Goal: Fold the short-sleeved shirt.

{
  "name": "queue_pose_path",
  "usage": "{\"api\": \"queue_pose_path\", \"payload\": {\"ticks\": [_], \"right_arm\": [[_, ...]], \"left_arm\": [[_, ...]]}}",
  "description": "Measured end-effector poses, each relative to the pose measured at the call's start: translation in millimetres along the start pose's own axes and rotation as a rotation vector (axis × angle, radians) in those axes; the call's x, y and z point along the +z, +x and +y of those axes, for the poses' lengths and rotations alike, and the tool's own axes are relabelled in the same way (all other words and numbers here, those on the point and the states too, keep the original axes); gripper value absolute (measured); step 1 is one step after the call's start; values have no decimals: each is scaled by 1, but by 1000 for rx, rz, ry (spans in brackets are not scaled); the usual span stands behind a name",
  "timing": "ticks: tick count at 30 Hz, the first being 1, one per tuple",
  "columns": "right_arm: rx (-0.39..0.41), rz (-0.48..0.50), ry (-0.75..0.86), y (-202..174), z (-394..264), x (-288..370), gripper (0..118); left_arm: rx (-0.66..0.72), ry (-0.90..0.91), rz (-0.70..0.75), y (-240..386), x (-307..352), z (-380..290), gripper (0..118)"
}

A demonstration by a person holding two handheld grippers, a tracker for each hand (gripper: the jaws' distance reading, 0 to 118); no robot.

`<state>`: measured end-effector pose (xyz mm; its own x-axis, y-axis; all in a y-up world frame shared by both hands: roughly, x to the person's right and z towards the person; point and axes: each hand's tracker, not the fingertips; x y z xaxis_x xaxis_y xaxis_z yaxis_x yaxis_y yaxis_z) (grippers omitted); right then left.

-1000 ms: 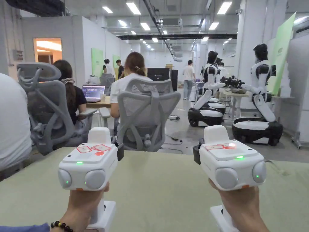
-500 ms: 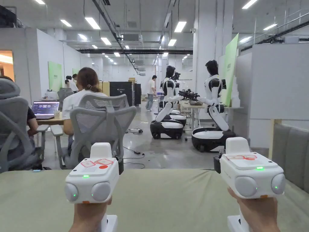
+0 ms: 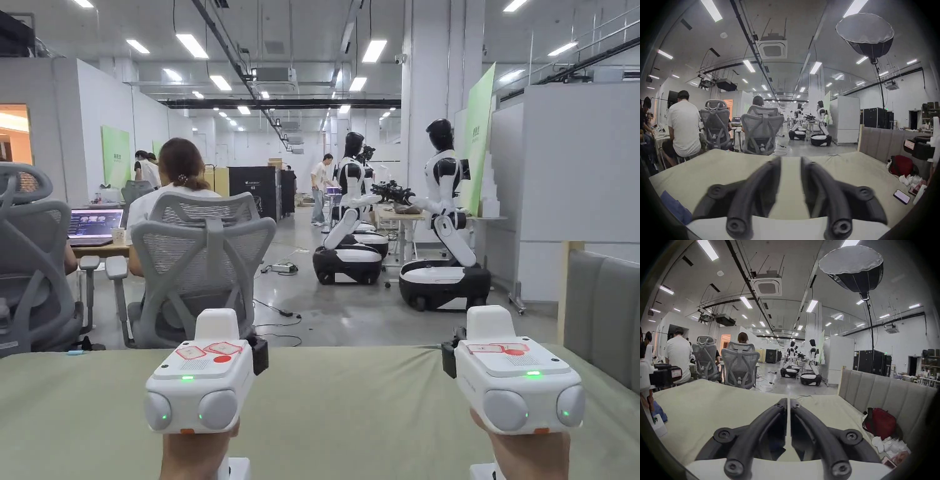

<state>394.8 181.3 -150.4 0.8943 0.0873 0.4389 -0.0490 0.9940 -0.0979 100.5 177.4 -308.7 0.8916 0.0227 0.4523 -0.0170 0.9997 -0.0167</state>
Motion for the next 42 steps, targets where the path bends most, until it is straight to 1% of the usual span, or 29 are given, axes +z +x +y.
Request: {"api": "queue_pose_path", "payload": {"ticks": [1,2,3,4,5,6,8,13,18,24,29,40,42], "right_arm": [[-1,2,-1,0,0,-1,33],[0,7,-4,0,-1,-2,64],[2,12,-7,-1,0,0,88],[4,13,-8,-2,-1,-1,103],[5,10,-7,-2,-2,-1,117],[6,0,7,-3,-3,0,118],[-2,-11,45,-5,-2,6,118],[-15,19,16,-3,-8,0,118],[-7,21,29,-4,-9,2,118],[-31,32,8,-1,-12,-4,118],[-11,21,5,-2,-14,-6,118],[-9,26,-1,-2,-15,-2,118],[-16,11,7,-2,-16,-1,118]], "left_arm": [[4,-5,-6,1,-1,-1,69],[4,-4,-6,2,-2,-3,95],[4,-4,-2,3,-2,-4,112],[3,-3,-2,4,-3,-6,118],[0,1,-2,5,-2,-7,118],[-17,32,15,5,-5,-11,118],[-27,31,12,7,-5,-12,118],[-34,11,14,4,-16,-17,118],[-40,9,6,9,-14,-17,118],[-50,7,4,8,-19,-21,118],[-54,5,4,9,-17,-19,118],[-45,-8,4,7,-15,-23,118],[-56,-11,11,7,-16,-23,118]]}}
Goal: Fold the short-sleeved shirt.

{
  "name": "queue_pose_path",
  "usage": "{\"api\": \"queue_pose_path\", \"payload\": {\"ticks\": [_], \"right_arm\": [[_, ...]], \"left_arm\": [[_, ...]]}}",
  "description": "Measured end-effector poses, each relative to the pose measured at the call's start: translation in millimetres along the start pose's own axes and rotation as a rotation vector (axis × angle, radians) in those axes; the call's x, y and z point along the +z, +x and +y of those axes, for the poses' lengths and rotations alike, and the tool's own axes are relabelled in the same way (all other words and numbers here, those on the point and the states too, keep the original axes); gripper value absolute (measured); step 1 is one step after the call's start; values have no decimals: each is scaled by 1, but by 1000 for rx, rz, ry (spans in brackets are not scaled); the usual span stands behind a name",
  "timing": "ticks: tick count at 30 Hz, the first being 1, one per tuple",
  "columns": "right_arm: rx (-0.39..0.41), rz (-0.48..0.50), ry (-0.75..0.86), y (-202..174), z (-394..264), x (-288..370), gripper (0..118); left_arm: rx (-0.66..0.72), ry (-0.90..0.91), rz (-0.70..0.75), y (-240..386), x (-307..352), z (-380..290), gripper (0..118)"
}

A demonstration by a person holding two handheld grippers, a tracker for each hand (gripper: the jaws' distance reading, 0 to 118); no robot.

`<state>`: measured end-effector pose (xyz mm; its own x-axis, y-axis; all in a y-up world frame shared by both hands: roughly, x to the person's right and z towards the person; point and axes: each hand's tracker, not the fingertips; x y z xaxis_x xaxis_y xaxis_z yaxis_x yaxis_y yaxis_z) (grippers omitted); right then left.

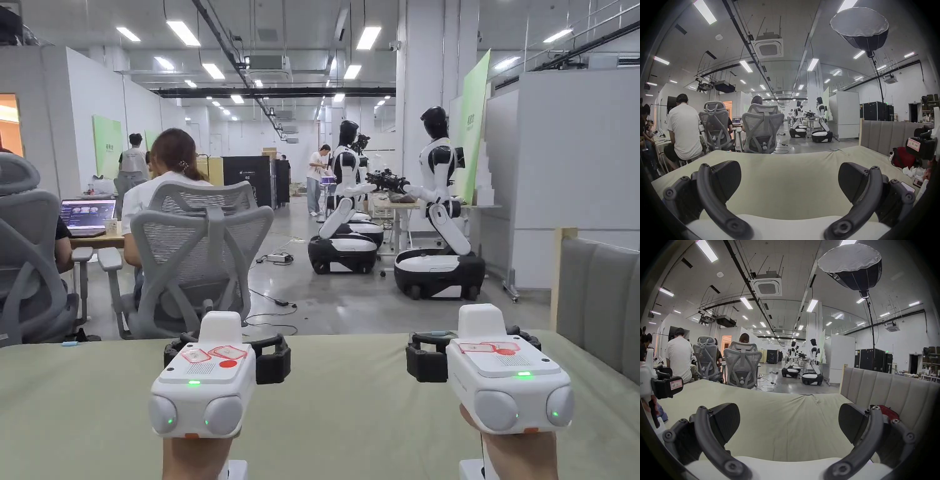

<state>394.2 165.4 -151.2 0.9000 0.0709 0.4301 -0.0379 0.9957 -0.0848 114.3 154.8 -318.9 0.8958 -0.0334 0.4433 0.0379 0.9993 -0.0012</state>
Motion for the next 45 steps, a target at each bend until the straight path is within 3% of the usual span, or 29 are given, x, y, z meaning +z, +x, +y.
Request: {"api": "queue_pose_path", "payload": {"ticks": [16,22,25,31,35,39,45], "right_arm": [[-10,25,23,0,1,1,118],[-28,-45,-11,-5,5,0,118],[-27,2,5,-3,4,-1,118],[-118,-33,-42,-2,5,-4,118],[-160,85,-20,4,4,-2,118],[-147,39,-27,-3,6,3,118],[-24,16,14,-18,8,16,118]], "left_arm": [[-12,8,-9,12,16,6,118],[-25,11,-11,14,21,7,118],[-33,10,-9,13,19,6,118],[-37,1,-4,12,19,5,118],[-43,-1,-1,10,20,4,118],[-48,2,5,8,20,4,118],[-41,-4,9,6,18,1,118]]}}
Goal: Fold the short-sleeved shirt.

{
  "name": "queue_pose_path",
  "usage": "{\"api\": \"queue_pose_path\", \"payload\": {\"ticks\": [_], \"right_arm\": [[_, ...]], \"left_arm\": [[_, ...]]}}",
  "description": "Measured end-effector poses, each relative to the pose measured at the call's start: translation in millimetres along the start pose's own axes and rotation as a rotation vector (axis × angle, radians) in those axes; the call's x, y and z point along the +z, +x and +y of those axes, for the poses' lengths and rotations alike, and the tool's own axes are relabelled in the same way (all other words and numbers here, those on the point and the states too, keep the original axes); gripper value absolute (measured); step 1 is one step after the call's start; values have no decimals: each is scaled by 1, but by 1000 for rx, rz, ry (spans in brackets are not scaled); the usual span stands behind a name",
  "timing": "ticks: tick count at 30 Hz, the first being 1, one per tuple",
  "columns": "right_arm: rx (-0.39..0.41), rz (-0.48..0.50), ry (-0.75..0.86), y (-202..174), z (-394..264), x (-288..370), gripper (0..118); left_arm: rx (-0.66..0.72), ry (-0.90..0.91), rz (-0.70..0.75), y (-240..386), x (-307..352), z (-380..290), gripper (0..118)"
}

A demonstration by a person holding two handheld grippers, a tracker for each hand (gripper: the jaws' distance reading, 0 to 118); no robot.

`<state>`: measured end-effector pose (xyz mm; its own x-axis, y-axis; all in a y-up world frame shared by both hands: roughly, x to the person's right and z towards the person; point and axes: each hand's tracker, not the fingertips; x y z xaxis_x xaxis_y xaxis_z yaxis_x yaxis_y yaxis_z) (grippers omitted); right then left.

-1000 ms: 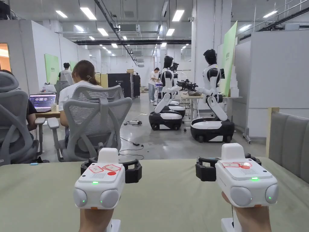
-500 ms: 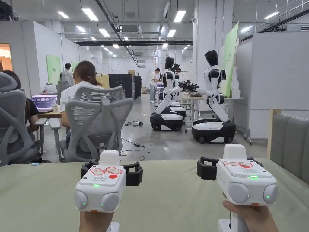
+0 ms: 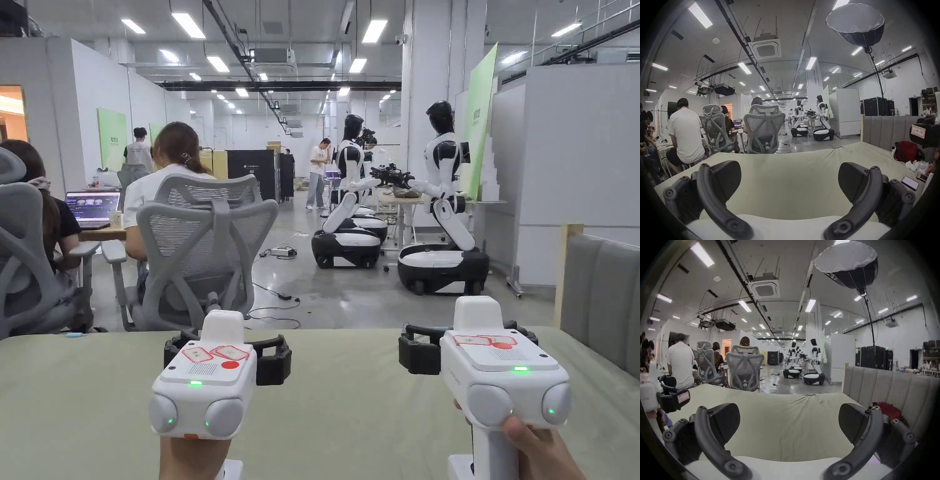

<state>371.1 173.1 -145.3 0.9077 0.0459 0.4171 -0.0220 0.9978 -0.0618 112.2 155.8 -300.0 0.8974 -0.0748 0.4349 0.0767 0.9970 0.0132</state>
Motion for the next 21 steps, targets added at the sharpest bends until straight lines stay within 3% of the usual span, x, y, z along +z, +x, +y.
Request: {"api": "queue_pose_path", "payload": {"ticks": [18,21], "right_arm": [[1,7,2,-4,-4,1,118],[-86,14,-46,-1,-4,-3,118]], "left_arm": [[10,-20,7,-1,-1,-9,118],[10,-17,5,-1,-1,-9,118]]}}
